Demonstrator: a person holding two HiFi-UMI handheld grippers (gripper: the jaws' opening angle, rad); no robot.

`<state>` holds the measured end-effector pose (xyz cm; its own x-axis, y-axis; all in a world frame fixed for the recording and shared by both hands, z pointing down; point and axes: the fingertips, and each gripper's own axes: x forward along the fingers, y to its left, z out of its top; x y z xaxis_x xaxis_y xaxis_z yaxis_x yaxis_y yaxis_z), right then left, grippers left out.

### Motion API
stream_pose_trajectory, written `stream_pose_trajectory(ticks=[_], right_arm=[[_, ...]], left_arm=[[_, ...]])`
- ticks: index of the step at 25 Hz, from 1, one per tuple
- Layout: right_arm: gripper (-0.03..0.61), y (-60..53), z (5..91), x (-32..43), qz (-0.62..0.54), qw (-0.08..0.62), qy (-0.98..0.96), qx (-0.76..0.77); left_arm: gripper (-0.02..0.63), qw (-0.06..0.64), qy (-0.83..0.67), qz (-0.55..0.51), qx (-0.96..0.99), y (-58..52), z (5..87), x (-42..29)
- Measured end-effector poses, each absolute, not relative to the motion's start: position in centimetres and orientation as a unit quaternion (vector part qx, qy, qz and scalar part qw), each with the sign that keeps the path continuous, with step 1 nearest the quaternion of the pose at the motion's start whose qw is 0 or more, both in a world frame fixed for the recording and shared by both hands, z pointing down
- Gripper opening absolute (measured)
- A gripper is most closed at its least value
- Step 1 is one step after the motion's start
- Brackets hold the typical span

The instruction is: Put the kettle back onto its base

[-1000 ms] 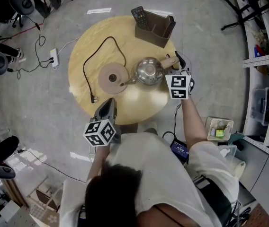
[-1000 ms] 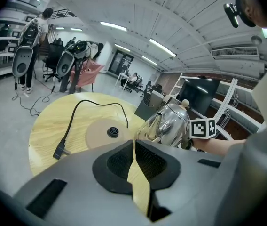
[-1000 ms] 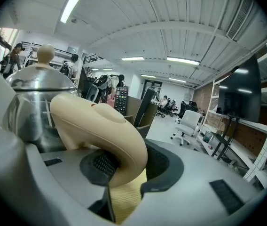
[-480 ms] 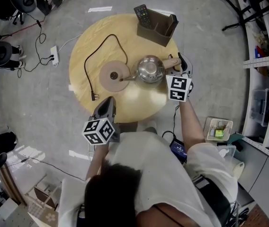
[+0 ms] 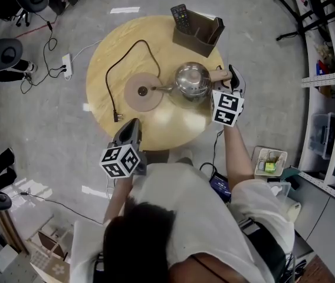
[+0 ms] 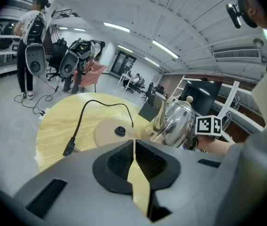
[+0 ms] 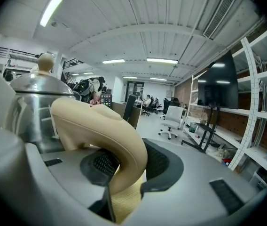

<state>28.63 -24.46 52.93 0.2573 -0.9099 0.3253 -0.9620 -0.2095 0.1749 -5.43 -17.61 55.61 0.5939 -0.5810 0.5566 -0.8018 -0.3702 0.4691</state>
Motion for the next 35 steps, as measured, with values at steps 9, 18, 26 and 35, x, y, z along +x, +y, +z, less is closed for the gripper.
stream_pose_trajectory(ticks=[9, 18, 26, 35], right_arm=[[0.147, -24.2, 50.8, 28.5, 0.079, 0.164, -0.596, 0.782], [0.147, -25.2, 48.7, 26.6, 0.066, 0.161, -0.602, 0.779], [0.147, -27.0, 47.7, 23.3, 0.063, 0.165, -0.617, 0.767], [0.147, -29.1, 46.9, 18.7, 0.054, 0.162, -0.648, 0.743]], left_arm=[[0.034, 0.368, -0.426, 0.121, 0.817, -17.4, 54.2, -5.7], [0.034, 0.361, -0.441, 0.079, 0.818, -17.3, 51.8, -7.0], [0.034, 0.365, -0.463, 0.051, 0.806, -17.0, 50.8, -8.9], [0.034, 0.362, -0.499, 0.031, 0.787, -16.3, 50.5, -12.0]])
